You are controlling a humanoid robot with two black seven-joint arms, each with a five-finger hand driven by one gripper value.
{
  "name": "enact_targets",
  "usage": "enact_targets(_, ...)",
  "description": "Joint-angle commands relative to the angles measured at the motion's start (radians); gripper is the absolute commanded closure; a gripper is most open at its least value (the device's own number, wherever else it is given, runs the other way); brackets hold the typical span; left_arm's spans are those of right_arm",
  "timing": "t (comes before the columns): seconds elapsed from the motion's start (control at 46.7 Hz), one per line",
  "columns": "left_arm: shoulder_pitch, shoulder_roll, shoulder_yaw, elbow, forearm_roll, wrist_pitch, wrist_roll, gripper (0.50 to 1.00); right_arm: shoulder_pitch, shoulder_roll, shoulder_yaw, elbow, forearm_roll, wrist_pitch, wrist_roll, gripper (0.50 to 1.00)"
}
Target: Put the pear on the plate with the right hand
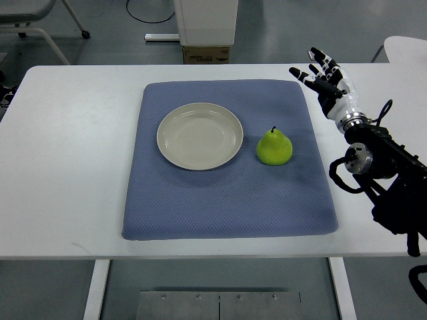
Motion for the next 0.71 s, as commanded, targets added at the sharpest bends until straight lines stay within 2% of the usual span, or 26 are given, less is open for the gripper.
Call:
enact_targets(0.0, 0.0, 0.0, 0.0, 0.0, 0.002, 0.0, 0.0, 0.5, 0.001, -0.002, 0.001, 0.0, 0.0, 0.0, 0.0, 0.5)
enact_targets(0.685, 0.0, 0.0, 0.0, 0.0, 0.0, -0.002, 0.0, 0.5, 0.013, 0.003, 0.007, 0.0, 0.002, 0.002, -0.003, 0.5)
